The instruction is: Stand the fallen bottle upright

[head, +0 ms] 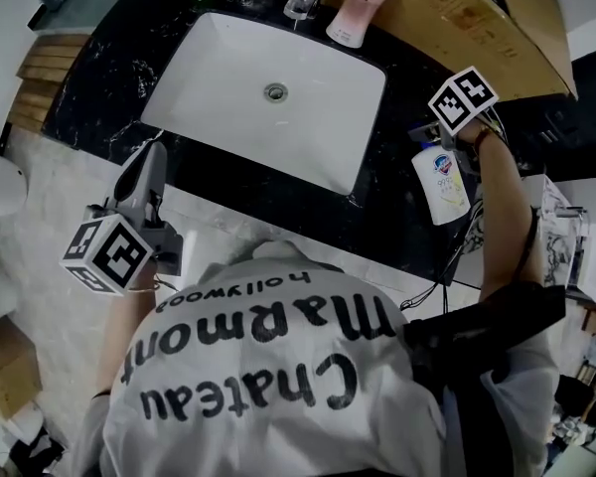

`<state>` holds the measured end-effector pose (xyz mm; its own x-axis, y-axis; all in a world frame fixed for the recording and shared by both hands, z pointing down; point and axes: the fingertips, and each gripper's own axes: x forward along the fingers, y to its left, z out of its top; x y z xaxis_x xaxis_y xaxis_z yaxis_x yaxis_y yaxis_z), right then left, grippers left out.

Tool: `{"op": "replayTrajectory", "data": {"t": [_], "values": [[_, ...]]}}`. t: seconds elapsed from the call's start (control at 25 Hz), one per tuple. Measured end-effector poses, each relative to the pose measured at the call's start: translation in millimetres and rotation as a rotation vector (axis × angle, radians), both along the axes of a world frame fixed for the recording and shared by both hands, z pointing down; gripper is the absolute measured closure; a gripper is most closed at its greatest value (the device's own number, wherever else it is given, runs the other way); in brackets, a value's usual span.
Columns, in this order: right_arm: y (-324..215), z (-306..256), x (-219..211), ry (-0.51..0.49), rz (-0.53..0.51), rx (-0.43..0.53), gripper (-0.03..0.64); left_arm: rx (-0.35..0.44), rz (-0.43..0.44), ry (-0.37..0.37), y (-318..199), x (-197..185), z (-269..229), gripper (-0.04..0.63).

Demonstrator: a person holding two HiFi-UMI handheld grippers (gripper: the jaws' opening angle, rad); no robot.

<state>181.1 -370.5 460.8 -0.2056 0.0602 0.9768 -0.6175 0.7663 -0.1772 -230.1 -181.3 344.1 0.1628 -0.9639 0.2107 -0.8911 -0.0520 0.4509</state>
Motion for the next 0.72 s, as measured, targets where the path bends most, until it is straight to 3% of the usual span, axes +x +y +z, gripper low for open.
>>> {"op": "replayTrajectory", "data": {"t": [0.04,0.4,0.72], "values": [[-1,0,2,0.013,-0.006,0.002,0.445,0.000,-0.006,0.000,0,-2,0,0.580],[-3,3,1,0.097,-0.041,0.042,0.445,0.005,-0.007,0.013,-2,-5,2,0.580],[-4,1,1,0.008,0.000,0.090,0.445,-0.004,0.035,0.030,-11,7,8,0.581]]}}
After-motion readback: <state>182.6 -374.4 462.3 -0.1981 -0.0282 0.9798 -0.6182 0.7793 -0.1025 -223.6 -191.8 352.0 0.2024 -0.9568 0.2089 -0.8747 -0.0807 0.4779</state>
